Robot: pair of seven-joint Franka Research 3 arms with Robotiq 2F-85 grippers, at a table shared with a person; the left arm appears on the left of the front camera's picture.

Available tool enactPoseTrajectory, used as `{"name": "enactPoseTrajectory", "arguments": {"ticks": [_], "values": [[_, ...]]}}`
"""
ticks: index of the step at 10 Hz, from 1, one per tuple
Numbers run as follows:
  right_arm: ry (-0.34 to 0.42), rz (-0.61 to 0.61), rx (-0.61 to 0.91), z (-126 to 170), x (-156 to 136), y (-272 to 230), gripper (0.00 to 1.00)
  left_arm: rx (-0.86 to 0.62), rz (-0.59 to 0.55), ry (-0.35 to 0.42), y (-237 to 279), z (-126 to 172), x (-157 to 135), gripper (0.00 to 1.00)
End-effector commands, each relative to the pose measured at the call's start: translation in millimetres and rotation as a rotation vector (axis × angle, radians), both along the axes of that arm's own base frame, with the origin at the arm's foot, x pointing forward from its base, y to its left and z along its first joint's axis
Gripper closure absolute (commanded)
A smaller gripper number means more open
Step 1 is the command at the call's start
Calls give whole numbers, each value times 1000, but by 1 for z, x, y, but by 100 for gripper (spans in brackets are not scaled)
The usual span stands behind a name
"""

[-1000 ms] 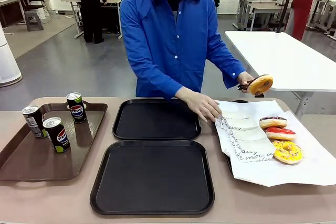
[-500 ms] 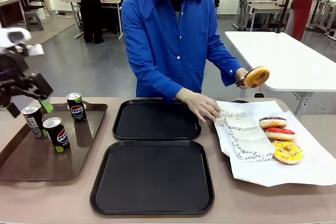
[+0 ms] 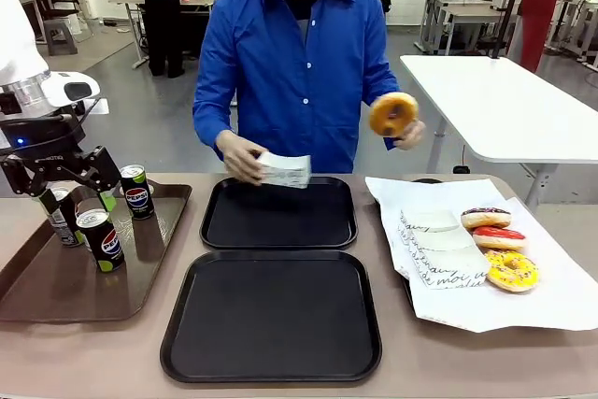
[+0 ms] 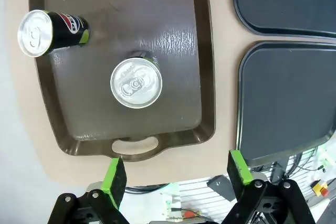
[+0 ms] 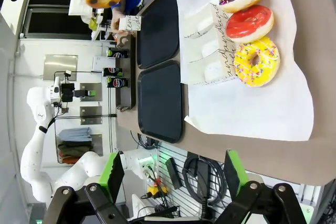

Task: Set up donuts and drinks on trays.
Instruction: Pick up one Pepsi coke and place it on the Flat Tray.

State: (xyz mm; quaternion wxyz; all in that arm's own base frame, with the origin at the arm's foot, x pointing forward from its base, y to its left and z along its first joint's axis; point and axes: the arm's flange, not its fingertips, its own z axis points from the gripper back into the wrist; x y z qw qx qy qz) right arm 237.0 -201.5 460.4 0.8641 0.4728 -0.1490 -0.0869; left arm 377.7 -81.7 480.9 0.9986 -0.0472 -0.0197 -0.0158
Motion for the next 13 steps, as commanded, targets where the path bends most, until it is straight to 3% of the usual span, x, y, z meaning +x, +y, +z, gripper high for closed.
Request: {"name": "enactPoseTrajectory", "arguments": {"ticks": [1,4,8,13], "values": [[1,0,2,-3,-3,1,0,6,13,14,0,3,-7,0],[1,0,2,-3,-3,1,0,-8,-2,8,1,2,-2,0],[1,0,2,-3,-3,1,0,84,28,-101,10,-21,24,0],[1,0,2,-3,-3,1,0,106,88,-110,18,-48,52,0]]}}
